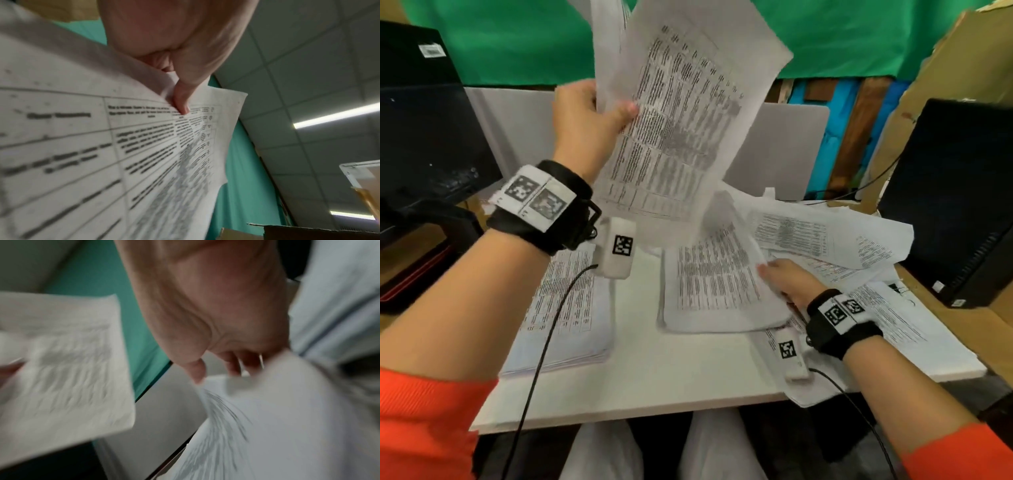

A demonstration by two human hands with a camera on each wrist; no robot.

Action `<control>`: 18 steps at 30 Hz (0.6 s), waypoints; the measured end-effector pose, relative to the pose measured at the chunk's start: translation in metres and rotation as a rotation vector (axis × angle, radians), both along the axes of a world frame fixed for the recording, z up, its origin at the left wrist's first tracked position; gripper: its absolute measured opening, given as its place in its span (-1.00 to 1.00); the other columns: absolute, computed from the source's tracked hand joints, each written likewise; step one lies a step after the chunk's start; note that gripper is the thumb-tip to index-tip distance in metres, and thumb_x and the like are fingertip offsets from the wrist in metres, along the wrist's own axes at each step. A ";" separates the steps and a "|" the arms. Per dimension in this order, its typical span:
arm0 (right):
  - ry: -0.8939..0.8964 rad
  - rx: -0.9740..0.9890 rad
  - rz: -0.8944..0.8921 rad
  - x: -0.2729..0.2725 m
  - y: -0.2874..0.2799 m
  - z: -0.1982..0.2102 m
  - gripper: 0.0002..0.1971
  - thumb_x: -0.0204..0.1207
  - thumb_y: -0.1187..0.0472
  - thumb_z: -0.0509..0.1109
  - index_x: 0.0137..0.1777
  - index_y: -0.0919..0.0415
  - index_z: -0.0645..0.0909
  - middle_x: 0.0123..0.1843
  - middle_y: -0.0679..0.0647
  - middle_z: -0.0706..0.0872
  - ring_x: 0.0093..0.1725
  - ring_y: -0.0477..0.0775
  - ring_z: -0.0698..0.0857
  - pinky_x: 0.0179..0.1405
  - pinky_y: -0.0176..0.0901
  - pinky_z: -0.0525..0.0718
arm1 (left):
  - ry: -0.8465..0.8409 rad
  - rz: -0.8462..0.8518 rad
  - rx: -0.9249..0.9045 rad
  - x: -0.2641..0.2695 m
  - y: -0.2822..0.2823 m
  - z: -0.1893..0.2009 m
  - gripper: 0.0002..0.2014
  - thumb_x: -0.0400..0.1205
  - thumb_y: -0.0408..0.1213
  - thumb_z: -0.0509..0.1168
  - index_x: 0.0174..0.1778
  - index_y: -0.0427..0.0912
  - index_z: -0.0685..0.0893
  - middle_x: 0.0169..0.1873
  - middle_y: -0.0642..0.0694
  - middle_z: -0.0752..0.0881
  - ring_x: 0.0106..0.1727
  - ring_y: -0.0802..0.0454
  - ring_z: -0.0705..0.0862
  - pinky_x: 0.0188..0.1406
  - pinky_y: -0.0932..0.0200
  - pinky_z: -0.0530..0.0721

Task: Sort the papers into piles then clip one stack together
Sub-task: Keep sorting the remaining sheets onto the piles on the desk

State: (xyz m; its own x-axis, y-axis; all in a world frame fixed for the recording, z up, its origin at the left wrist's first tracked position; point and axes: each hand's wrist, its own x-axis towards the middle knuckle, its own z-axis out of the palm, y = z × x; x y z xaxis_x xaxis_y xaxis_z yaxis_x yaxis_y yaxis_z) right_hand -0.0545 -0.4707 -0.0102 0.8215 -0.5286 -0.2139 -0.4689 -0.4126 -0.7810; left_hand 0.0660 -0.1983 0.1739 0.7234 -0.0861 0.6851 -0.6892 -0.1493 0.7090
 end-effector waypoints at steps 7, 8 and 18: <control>-0.363 0.300 0.278 0.000 0.049 0.039 -0.46 0.52 -0.21 0.42 0.44 0.01 0.57 0.30 -0.07 0.76 0.26 -0.02 0.75 0.25 0.00 0.72 | 0.175 0.009 0.035 0.017 -0.025 -0.061 -0.82 0.65 -0.32 0.29 -0.24 -0.27 0.70 -0.30 -0.11 0.70 -0.34 0.14 0.57 -0.30 0.25 0.51; -0.361 0.284 0.201 0.006 0.047 0.035 -0.55 0.59 -0.07 0.42 0.41 0.11 0.61 0.27 0.03 0.78 0.22 0.06 0.77 0.16 0.02 0.77 | 0.190 0.053 0.089 0.020 -0.027 -0.066 -0.65 0.70 -0.33 0.20 -0.45 -0.17 0.52 -0.47 -0.06 0.54 -0.43 0.11 0.43 -0.32 0.21 0.38; 0.152 0.169 -0.075 0.019 -0.003 -0.013 -0.83 0.57 0.28 0.47 -0.01 0.39 0.58 -0.22 0.28 0.73 -0.32 0.18 0.74 -0.26 -0.02 0.84 | -0.052 0.030 0.388 0.025 -0.020 0.004 -0.62 0.73 -0.42 0.01 0.44 -0.28 0.52 0.31 -0.17 0.62 0.31 -0.09 0.57 0.30 0.14 0.48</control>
